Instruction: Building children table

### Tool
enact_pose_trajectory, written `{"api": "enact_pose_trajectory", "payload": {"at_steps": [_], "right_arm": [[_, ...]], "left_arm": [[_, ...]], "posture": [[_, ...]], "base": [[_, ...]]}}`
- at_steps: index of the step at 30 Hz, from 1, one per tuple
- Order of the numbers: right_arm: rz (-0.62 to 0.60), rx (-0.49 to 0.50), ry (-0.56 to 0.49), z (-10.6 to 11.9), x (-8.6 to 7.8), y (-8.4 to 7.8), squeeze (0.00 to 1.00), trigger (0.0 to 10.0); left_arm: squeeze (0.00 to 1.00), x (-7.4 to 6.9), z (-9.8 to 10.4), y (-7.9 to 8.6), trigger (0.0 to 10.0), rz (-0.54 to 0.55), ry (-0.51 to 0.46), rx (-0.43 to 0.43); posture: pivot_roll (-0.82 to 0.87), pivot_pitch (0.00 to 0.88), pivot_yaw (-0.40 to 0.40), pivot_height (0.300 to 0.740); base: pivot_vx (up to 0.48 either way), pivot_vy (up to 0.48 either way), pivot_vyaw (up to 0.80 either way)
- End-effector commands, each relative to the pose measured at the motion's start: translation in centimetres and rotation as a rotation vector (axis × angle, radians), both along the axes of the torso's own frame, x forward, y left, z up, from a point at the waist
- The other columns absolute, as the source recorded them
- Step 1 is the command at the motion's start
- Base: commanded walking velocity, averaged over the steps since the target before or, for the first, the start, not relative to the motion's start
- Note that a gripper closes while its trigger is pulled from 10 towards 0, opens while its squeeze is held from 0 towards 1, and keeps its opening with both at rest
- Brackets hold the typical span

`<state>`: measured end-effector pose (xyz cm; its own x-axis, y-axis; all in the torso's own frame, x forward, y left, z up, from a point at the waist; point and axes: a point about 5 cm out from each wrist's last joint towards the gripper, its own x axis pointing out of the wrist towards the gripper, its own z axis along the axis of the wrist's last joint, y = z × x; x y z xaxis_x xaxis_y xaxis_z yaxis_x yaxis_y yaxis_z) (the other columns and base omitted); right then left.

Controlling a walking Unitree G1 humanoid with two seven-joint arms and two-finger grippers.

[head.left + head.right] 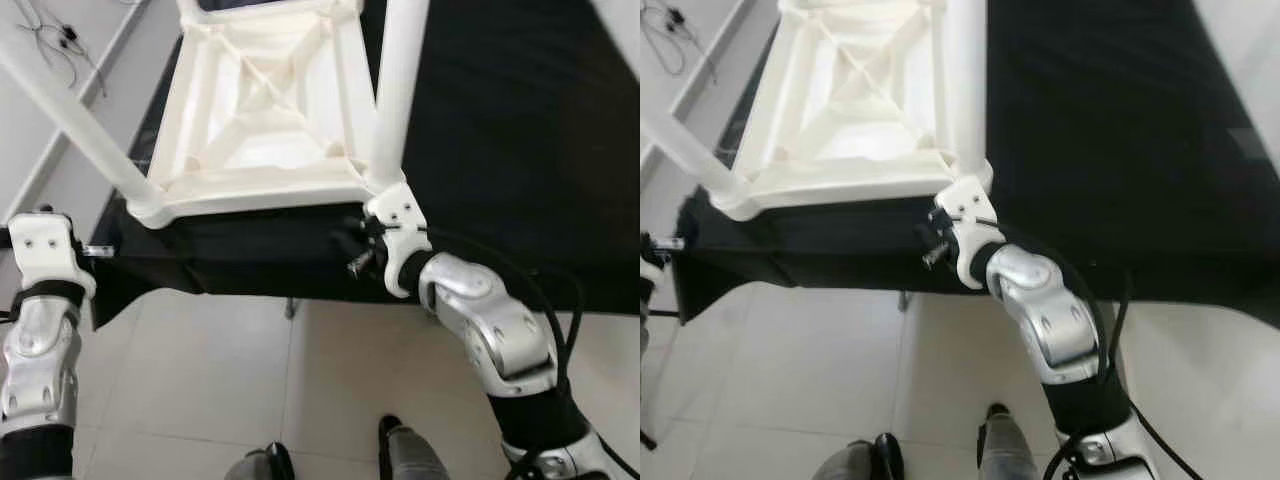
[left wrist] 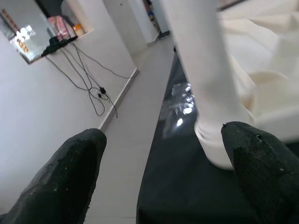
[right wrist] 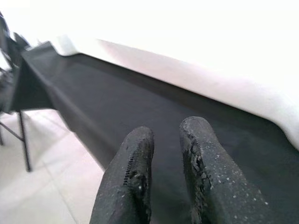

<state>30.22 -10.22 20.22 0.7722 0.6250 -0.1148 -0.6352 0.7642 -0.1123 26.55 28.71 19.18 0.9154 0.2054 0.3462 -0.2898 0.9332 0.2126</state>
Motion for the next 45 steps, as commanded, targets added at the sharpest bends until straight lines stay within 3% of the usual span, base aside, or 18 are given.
{"api": "enact_pose_trajectory", "payload": {"at_steps": [1,2,3,4,8,10,11,12,18,28,45], "right_arm": [[0.016,0.045,-0.002,-1.1,-0.5,0.1,0.0,10.0],[0.016,0.045,-0.002,-1.1,-0.5,0.1,0.0,10.0],[-0.016,0.042,-0.024,-2.4,-1.9,-0.1,0.0,10.0],[-0.016,0.042,-0.024,-2.4,-1.9,-0.1,0.0,10.0],[-0.058,0.081,0.008,-4.3,-3.2,-0.5,0.0,10.0],[-0.096,0.101,0.009,-4.8,-2.7,-0.8,0.0,10.0],[-0.096,0.101,0.009,-4.8,-2.7,-0.8,0.0,10.0],[-0.116,0.117,0.002,-4.8,-1.9,-1.1,0.0,10.0],[-0.141,0.144,0.008,-4.7,0.1,-1.2,0.0,10.0],[-0.201,0.104,-0.05,-4.7,1.7,-1.7,0.0,10.0],[-0.209,0.092,-0.039,-5.3,3.0,-1.3,0.0,10.0]], "left_arm": [[0.0,-0.8,0.3,-0.7,10.0,0.011,0.012,0.025],[0.0,-0.8,0.3,-0.7,10.0,0.011,0.012,0.025],[0.0,-1.6,0.8,-3.2,10.0,-0.054,0.001,0.005],[0.0,-1.6,0.8,-3.2,10.0,-0.054,0.001,0.005],[0.0,-2.1,0.8,-7.4,10.0,-0.205,0.008,-0.056],[0.0,-2.3,-0.4,-9.5,10.0,-0.286,0.047,-0.123],[0.0,-2.3,-0.4,-9.5,10.0,-0.286,0.047,-0.123],[0.0,-2.3,-1.3,-10.5,10.0,-0.319,0.083,-0.158],[0.0,-1.2,-3.5,-12.2,10.0,-0.363,0.174,-0.177],[0.0,0.1,-3.8,-12.1,10.0,-0.352,0.199,-0.256],[0.0,1.0,-3.6,-12.3,10.0,-0.399,0.18,-0.309]], "posture": [[-0.08,0.166,0.094,0.74],[-0.08,0.166,0.094,0.74],[-0.07,0.139,0.094,0.74],[-0.07,0.139,0.094,0.74],[-0.07,0.085,0.093,0.74],[-0.09,0.053,0.095,0.74],[-0.09,0.053,0.095,0.74],[-0.09,0.03,0.096,0.74],[-0.1,0.0,0.09,0.74],[-0.12,0.0,0.081,0.74],[-0.12,0.0,0.068,0.74]], "base": [[0.0,0.0,0.0],[0.0,0.0,0.0],[0.0,0.0,0.0],[0.0,0.0,0.0],[0.0,0.0,0.0],[0.0,0.0,0.0],[0.0,0.0,0.0],[0.0,0.0,0.0],[0.0,0.32,0.0],[0.0,0.48,0.0],[0.0,0.0,0.0]]}}
